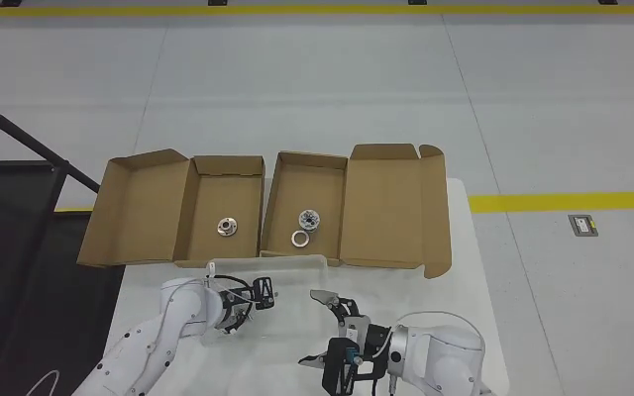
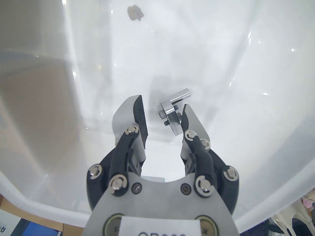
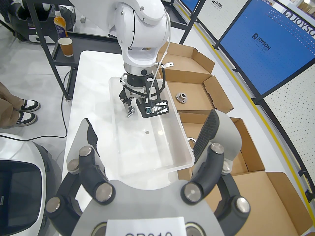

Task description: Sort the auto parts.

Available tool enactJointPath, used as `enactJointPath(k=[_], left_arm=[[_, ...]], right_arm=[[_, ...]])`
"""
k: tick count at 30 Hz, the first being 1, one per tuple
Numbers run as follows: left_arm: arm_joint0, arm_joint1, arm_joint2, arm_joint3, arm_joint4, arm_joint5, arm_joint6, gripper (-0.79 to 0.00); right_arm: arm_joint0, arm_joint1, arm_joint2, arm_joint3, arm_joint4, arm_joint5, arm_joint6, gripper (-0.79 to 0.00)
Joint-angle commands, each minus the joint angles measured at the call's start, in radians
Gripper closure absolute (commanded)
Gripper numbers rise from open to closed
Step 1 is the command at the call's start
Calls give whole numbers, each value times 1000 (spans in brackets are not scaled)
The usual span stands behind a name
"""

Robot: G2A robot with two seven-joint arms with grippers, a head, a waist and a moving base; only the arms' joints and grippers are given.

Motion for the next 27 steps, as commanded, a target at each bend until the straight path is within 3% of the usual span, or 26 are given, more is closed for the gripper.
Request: enactJointPath(k=[1,4,6,11,17,21,24,27], left_arm=[[-5,-3,5,9,-2,-1,-3,-342],[-11,-5,8,15,-11,-7,-5,-225],[-13,-5,1,9,-17,-12,-5,0],[13,9,-47,-62,-40,-22,15,0],[121,53,-214,-260,-97,-56,70,0],[207,78,-364,-386,-109,5,147,0],[244,86,-455,-417,-117,74,220,0],[240,88,-509,-375,-161,108,274,0]], right_arm=[[0,0,0,0,0,0,0,-785],[0,0,0,0,0,0,0,-785],[0,0,0,0,0,0,0,-785],[0,0,0,0,0,0,0,-785],[0,0,0,0,0,0,0,-785],[0,0,0,0,0,0,0,-785],[0,0,0,0,0,0,0,-785],[0,0,0,0,0,0,0,-785]])
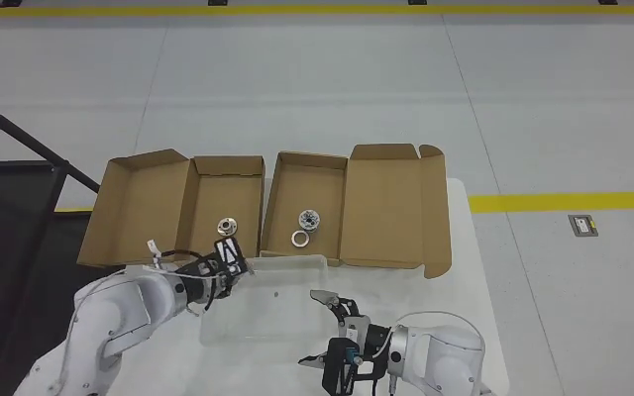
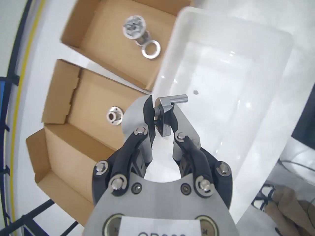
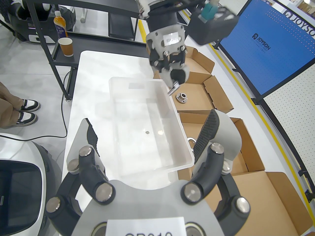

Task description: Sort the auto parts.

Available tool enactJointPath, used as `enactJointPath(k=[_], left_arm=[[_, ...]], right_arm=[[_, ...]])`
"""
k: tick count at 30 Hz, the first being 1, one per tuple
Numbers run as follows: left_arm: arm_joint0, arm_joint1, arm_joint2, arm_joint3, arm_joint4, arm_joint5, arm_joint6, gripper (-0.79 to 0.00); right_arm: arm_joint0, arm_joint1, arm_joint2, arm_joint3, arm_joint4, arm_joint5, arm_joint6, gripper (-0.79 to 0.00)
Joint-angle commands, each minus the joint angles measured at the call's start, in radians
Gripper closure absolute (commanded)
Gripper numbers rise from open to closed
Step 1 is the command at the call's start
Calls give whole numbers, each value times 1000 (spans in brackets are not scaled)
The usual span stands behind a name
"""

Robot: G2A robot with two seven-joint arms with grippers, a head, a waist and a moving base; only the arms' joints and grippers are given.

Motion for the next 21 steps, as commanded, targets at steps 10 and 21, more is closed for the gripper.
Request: enactJointPath(k=[10,21], left_arm=[[-373,-47,150,498,-179,79,-110,0],[-714,-203,519,994,-68,258,-58,0]], right_arm=[[0,0,0,0,0,0,0,-785],[0,0,0,0,0,0,0,-785]])
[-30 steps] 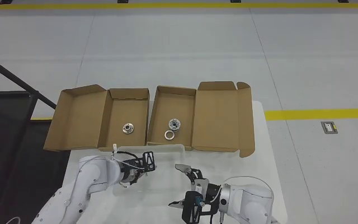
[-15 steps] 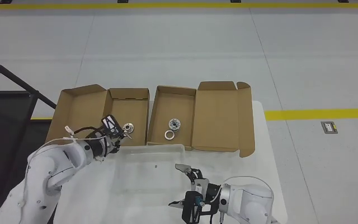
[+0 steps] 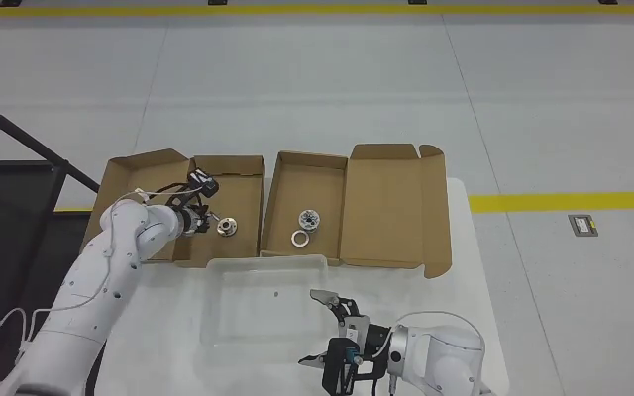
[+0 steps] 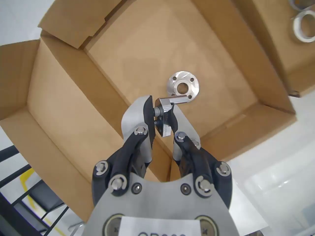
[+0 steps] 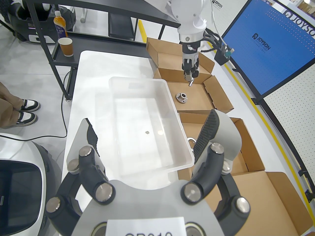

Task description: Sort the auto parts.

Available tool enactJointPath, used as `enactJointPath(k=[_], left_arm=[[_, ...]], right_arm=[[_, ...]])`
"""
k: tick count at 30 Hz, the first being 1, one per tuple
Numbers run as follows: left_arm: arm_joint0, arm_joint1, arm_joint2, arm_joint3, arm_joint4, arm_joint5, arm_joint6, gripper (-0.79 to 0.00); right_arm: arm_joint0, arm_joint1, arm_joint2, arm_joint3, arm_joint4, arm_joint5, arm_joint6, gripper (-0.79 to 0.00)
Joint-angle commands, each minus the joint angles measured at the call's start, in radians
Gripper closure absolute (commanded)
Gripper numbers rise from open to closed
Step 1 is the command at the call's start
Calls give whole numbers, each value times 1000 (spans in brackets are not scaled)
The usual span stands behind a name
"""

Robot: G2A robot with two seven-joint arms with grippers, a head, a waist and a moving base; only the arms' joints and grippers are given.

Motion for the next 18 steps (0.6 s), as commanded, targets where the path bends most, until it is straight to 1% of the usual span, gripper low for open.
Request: enactJointPath(k=[1,9,11,12,13,15,18], left_arm=[[-8,-12,22,20,-14,-9,16,0],[-2,-12,22,17,-14,-5,21,0],[22,-10,22,-8,24,36,34,0],[32,-10,23,-20,46,71,36,0],[43,-14,27,-31,56,96,40,0],[49,-20,32,-29,58,110,46,0],[49,-34,47,-11,88,167,61,0]], right_arm=[[0,0,0,0,0,0,0,-785],[0,0,0,0,0,0,0,-785],[0,0,0,0,0,0,0,-785],[0,0,0,0,0,0,0,-785],[0,0,0,0,0,0,0,-785],[0,0,0,0,0,0,0,-785],[0,0,0,0,0,0,0,-785]])
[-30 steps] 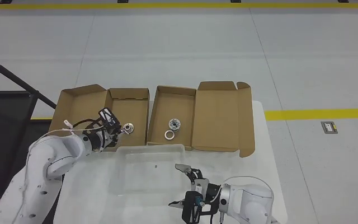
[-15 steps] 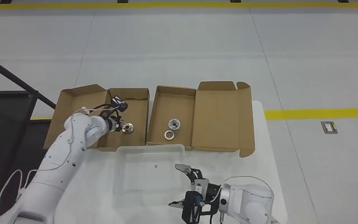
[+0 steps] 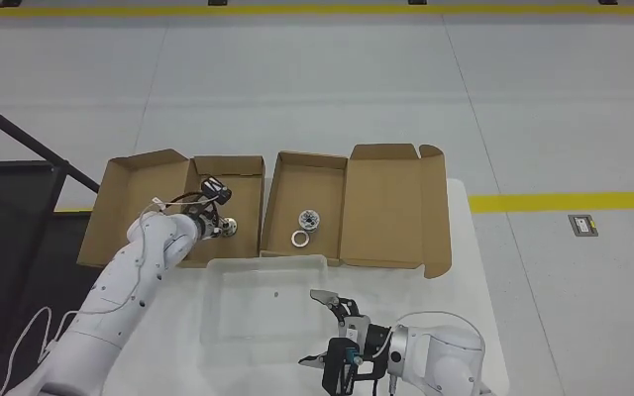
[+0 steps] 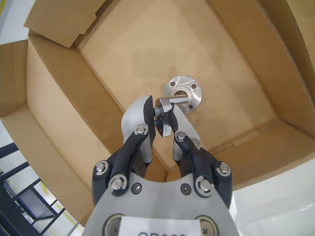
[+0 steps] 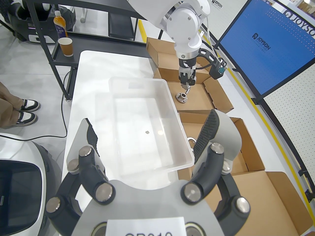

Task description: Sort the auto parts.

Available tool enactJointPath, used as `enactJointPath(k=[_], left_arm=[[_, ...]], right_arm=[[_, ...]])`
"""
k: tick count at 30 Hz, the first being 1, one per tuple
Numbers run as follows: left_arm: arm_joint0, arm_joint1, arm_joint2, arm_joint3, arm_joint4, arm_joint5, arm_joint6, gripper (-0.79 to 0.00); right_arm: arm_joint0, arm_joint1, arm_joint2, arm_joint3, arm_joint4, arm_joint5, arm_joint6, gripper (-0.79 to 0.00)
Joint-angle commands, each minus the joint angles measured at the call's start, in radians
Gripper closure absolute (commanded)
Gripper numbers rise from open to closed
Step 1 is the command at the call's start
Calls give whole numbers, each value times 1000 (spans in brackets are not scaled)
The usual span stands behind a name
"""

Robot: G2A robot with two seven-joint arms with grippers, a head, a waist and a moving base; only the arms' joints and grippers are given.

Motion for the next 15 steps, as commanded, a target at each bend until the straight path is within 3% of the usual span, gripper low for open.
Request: enactJointPath(k=[1,4,5,11,15], left_arm=[[-1,-11,7,17,-9,5,13,-148],[-15,-19,-1,49,-29,-17,31,-745],[-16,-20,-3,53,-31,-22,37,-785],[-9,-16,-44,57,-57,-84,72,-785],[13,3,-106,22,-95,-153,98,-785]], right_arm=[[0,0,0,0,0,0,0,-785],[0,0,0,0,0,0,0,-785],[0,0,0,0,0,0,0,-785],[0,0,0,0,0,0,0,-785],[0,0,0,0,0,0,0,-785]])
